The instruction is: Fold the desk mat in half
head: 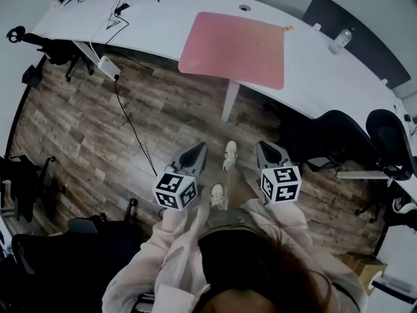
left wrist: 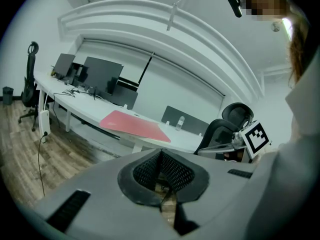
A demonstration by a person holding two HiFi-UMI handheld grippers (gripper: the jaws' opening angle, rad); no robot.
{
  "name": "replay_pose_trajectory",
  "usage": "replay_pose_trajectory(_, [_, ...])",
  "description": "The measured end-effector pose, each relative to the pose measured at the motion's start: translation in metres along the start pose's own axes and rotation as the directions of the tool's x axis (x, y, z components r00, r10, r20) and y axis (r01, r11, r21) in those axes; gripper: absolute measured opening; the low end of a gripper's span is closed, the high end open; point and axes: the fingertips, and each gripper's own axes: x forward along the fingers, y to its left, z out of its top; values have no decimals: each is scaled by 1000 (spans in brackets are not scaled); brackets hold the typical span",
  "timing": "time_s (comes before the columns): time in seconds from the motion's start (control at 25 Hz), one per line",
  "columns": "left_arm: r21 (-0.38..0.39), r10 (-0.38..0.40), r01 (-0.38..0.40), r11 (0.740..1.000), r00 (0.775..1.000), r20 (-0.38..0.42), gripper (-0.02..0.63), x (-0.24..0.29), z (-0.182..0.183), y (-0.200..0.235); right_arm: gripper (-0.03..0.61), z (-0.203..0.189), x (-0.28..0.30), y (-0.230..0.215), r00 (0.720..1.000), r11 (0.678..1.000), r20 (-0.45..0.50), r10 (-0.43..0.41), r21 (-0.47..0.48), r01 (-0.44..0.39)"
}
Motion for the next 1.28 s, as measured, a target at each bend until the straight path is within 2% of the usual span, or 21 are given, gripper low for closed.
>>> replay_pose_trajectory(0.4, [-13,51,-51,999,999,0,26,31,18,31,43,26,55,-19,998,997,-25,52,-47,-53])
replay_pose_trajectory(0.64, [-31,79,-79,996,997,-18,26,67,31,58,51,48,106,-39,996,991,-54,69,-110,-75])
replay_pose_trajectory(0.8, [-43,117,-117,992,993,-22,26,88,47,83,54,71,144,-48,995,978,-60,81,-188,-91])
replay_pose_trajectory(1.08, [-81,179,-181,980,983,-32,26,119,53,122,72,91,210,-51,989,933,-96,114,-332,-140])
replay_pose_trajectory(1.28, [-116,205,-209,971,978,-40,26,131,51,138,98,96,244,-44,983,866,-134,123,-469,-172])
